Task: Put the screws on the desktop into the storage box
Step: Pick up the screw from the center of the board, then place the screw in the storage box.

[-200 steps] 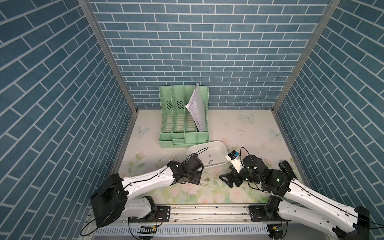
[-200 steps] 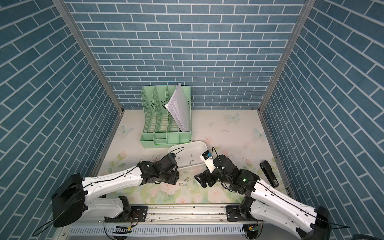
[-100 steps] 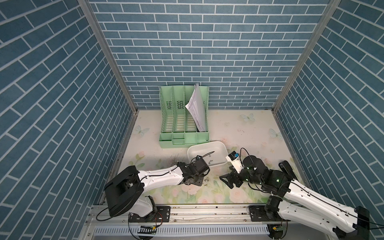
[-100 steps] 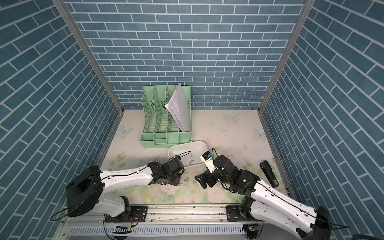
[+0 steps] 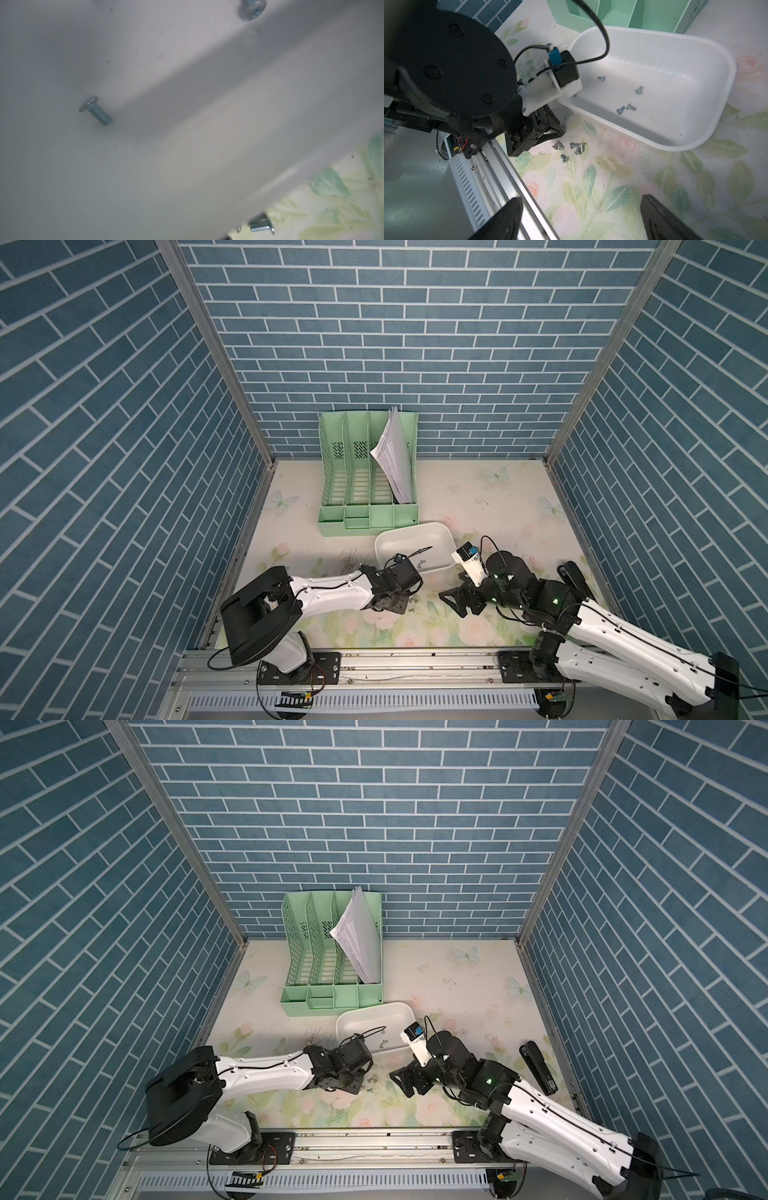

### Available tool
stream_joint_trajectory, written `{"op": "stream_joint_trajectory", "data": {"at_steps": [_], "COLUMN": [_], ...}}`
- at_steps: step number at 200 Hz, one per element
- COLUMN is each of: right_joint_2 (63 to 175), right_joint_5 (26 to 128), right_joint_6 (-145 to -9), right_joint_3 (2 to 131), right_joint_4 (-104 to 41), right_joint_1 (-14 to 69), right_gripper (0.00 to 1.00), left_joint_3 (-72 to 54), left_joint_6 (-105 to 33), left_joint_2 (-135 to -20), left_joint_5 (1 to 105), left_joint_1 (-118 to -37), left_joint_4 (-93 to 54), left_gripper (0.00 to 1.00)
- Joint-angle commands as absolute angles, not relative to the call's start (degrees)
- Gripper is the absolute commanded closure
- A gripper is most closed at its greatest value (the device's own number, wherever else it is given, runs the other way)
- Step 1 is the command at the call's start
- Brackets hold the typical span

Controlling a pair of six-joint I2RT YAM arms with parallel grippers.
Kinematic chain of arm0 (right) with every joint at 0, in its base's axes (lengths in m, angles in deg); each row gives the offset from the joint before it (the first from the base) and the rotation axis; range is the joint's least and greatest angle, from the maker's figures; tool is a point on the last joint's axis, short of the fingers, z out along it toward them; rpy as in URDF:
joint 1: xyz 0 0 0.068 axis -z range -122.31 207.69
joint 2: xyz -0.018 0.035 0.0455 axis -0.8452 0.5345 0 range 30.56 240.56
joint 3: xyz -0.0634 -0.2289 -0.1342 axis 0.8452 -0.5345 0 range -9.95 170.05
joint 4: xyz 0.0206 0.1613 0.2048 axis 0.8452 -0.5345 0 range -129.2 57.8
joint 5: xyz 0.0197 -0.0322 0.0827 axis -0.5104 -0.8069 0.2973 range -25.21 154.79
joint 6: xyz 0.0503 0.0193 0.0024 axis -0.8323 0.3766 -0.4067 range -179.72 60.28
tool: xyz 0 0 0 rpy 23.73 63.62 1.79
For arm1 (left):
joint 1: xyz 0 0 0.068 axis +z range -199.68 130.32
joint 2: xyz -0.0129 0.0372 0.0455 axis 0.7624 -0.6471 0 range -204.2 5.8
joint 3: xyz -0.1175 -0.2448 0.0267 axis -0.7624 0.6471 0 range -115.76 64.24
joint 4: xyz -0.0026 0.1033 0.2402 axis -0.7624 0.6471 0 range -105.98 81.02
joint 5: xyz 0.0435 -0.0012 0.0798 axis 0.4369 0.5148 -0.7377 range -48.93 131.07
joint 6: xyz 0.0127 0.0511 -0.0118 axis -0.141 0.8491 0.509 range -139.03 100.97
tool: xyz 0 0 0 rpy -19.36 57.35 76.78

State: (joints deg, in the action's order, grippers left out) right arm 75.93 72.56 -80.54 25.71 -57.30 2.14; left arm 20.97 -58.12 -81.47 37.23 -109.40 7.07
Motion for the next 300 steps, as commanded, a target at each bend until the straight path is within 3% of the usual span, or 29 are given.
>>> {"op": "stream_joint_trajectory", "data": {"at_steps": [1, 76, 180, 276, 300], "right_joint_2": [75.2, 75.4, 75.4, 75.0, 74.6], "right_joint_5": [72.4, 72.4, 72.2, 72.7, 72.7], "right_joint_6": [-82.0, -82.0, -81.8, -83.4, -83.6], "right_joint_3": [25.1, 25.1, 25.2, 23.1, 22.9], "right_joint_4": [-57.6, -57.6, -57.1, -54.2, -54.2], "right_joint_1": [2.2, 2.2, 2.2, 2.2, 2.2], "right_gripper": [0.07, 0.07, 0.07, 0.07, 0.07], "left_joint_3": [20.4, 20.6, 15.3, 11.7, 11.7], "left_joint_6": [-57.9, -58.4, -57.6, -51.1, -50.4], "left_joint_2": [-82.4, -80.3, -67.5, -74.9, -75.5], "left_joint_5": [36.3, 36.2, 37.5, 33.3, 34.2], "left_joint_1": [-110.0, -110.0, -109.9, -104.4, -102.8], "left_joint_4": [7.1, 7.8, 11.6, 7.9, 7.1], "left_gripper": [0.75, 0.84, 0.85, 0.85, 0.80]}}
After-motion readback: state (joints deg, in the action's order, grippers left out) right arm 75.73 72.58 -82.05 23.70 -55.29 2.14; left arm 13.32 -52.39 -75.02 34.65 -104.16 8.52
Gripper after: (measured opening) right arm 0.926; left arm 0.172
